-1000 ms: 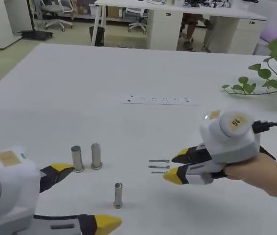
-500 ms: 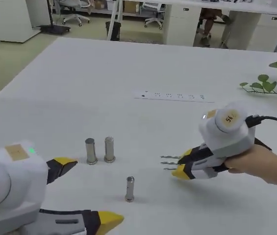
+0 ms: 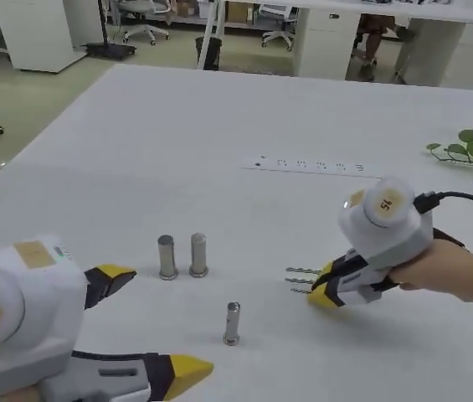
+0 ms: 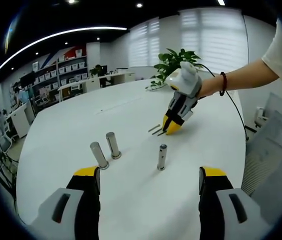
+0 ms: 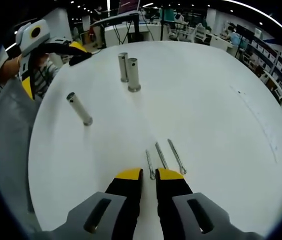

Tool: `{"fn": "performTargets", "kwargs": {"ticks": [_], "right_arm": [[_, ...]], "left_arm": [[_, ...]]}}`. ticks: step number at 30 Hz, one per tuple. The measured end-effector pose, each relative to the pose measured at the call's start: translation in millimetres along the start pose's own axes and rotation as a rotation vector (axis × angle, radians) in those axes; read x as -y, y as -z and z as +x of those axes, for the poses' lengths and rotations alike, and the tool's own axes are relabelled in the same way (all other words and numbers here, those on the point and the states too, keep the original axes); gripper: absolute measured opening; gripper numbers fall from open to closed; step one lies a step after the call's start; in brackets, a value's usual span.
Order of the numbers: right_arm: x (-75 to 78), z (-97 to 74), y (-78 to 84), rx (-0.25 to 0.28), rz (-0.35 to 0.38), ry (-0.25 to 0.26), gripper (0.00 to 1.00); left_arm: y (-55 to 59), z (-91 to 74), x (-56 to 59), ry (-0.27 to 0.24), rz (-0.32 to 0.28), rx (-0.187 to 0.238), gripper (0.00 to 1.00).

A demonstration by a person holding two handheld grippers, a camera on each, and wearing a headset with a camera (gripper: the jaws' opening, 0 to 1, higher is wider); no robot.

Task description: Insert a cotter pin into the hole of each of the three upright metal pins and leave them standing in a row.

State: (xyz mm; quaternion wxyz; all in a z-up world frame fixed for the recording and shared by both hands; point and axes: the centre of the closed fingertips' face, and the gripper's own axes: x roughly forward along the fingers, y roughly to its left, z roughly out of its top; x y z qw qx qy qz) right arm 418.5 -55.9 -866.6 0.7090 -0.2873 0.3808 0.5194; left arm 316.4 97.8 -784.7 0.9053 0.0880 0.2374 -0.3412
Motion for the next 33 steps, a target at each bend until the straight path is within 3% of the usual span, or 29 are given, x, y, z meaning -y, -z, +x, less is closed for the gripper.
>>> {"fn": "performTargets", "kwargs": {"ticks": [9,20,33], "right_arm": [[5.0,1.0,0.4,-0.06,-0.038,0.0,0.06],[4.4,1.1,-0.7,-0.082,-0.075,0.0,0.03],[2.8,2.3,-3.2,-0.065,-0.117,0.029,0.02]], "left_arm": [[3.4,0.7,2.5,0.004,-0.004,-0.014,0.79],[8.2,0.4,1.7,-0.001,-0.016,-0.029,0.77],[8.9,-3.1,1.9,0.001,-0.014,-0.031,0.76]]}}
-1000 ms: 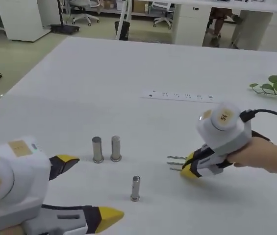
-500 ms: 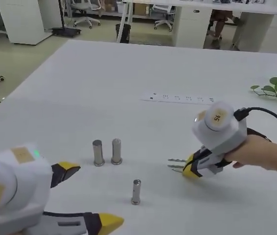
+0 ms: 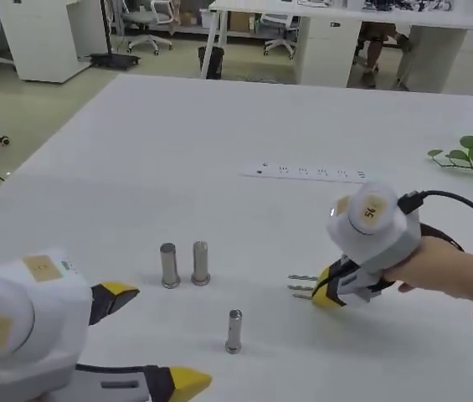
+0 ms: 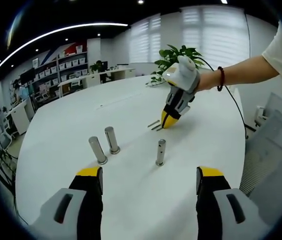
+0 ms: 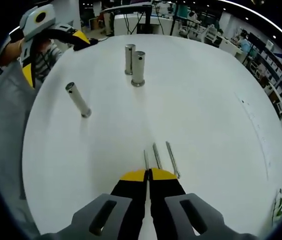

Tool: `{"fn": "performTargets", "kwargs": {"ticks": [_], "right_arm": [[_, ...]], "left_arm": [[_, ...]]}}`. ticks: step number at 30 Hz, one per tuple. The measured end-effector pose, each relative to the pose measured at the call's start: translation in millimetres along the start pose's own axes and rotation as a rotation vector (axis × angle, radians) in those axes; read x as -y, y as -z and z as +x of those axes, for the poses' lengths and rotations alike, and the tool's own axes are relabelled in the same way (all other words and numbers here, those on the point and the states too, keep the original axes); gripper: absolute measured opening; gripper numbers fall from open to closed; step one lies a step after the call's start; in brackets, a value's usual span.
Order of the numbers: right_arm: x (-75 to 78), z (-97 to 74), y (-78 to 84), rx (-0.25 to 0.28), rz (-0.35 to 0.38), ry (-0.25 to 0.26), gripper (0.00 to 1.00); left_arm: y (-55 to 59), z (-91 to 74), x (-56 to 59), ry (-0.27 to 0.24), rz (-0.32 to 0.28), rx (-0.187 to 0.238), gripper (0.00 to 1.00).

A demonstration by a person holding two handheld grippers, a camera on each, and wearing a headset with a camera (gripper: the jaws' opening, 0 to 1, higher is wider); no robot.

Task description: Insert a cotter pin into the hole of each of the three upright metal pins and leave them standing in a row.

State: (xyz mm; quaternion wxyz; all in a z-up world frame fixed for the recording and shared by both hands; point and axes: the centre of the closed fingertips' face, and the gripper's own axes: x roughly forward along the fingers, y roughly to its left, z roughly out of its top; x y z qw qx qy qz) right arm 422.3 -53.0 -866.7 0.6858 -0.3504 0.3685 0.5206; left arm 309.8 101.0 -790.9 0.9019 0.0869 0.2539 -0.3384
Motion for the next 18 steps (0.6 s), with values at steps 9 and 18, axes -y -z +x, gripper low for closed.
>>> {"fn": "performTargets", "kwargs": {"ticks": [9,18], "right_arm": [[2.5,-9.5,-10.7,0.059,-0.037,0.066,0.01],[0.6,-28.5,-25.3,0.091,-0.143,0.137,0.01]], "left_arm": [[-4.1,-4.7,1.0,0.002,0.012,0.015,0.75],[-3.8,3.0,3.7,0.027,-0.031,0.005,0.66]]}}
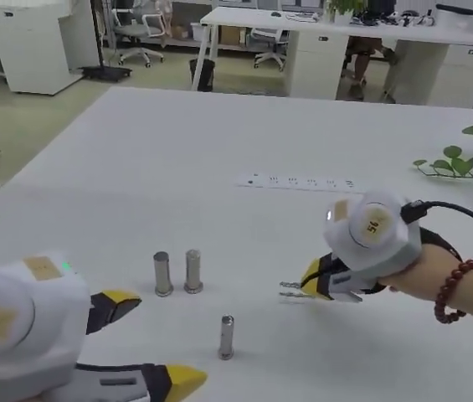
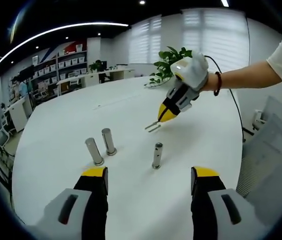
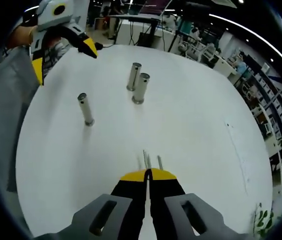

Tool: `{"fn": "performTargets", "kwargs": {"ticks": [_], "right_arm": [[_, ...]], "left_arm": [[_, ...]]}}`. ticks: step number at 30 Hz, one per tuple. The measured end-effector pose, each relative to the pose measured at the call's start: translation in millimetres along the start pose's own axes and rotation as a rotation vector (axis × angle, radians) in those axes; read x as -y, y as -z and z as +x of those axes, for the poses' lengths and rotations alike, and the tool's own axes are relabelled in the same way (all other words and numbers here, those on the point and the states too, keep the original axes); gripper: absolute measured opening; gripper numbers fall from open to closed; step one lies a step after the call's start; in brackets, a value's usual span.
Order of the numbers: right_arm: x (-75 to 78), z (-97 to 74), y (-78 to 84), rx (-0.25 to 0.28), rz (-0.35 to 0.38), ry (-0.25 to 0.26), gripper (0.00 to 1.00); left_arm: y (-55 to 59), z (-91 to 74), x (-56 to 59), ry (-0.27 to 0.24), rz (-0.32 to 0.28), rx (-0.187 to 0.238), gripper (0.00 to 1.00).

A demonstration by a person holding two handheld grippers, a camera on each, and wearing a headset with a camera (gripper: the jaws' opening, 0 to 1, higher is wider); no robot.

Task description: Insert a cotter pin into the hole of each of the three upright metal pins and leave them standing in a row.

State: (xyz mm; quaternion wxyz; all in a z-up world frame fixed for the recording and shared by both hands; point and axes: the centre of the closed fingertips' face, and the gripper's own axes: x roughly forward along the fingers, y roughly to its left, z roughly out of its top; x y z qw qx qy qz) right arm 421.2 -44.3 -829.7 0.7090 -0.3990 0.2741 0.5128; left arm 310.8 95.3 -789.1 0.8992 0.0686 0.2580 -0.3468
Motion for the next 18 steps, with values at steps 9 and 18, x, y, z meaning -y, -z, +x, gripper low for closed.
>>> {"fn": "performTargets", "kwargs": {"ticks": [9,18], "right_arm": [[-7.4,-19.2,-20.0,0.039,-0.097,0.068,0.01],[-23.9,-39.4,-45.9,0.095,-0.194,0.116,0.01]], "left_arm": [[-15.7,8.3,7.9,0.05,-0.088,0.055,0.57],[-31.3,13.7,18.4,0.104,-0.133,0.104,0.47]]}}
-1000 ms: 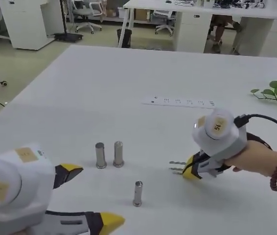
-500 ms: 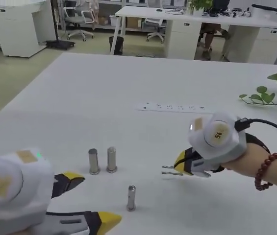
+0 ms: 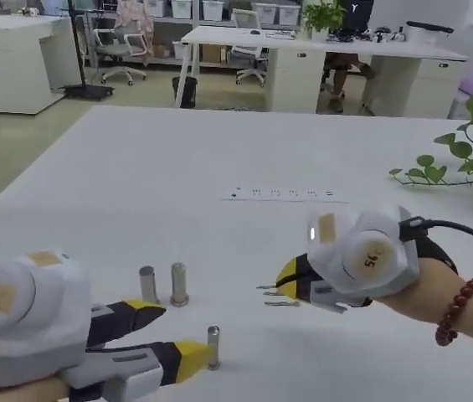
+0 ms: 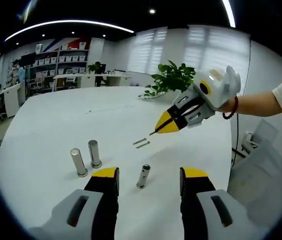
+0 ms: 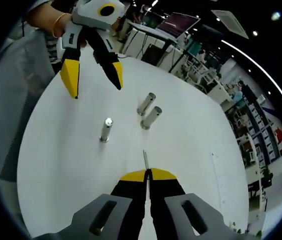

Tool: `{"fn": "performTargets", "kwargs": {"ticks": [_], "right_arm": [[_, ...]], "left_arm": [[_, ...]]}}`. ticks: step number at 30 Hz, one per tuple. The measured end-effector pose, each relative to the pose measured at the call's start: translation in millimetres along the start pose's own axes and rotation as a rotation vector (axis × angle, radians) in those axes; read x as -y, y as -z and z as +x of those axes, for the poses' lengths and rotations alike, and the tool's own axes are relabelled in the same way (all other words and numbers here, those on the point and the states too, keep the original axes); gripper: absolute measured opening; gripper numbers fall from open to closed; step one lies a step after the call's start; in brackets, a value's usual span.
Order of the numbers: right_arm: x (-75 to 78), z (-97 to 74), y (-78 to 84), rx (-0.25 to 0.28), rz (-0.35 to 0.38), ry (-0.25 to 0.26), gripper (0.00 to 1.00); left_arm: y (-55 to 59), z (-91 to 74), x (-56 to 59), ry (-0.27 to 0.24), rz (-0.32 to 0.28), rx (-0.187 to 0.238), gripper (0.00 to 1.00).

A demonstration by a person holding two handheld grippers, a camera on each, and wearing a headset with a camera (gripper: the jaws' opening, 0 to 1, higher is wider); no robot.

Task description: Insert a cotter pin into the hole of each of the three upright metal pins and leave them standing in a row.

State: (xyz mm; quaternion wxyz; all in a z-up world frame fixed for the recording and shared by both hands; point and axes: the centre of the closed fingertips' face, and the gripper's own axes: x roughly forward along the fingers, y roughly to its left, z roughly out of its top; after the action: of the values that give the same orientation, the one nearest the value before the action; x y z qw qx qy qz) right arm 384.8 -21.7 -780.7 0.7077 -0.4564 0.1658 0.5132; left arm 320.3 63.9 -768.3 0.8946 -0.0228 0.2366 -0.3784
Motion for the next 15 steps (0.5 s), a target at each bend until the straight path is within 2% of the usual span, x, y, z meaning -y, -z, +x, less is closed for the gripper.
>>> {"fn": "performTargets", "kwargs": {"ticks": [5,9,15], "right_arm": [[-9.2,-8.5,-18.2,0.033,-0.045,0.014,0.01],[-14.1,-13.6,-30.1,0.06,-0.063,0.024,0.01],[-21.6,-20.2,-45.3,0.098,-0.081,0.03,0.01]], "left_arm": [[-5.8,5.6,6.1,0.03,-0.03,0.02,0.41],[-11.2,8.9,11.0,0.049,-0.032,0.038,0.36],[-17.3,12.7,14.5,0.065,-0.071,0.067,0.28]]}}
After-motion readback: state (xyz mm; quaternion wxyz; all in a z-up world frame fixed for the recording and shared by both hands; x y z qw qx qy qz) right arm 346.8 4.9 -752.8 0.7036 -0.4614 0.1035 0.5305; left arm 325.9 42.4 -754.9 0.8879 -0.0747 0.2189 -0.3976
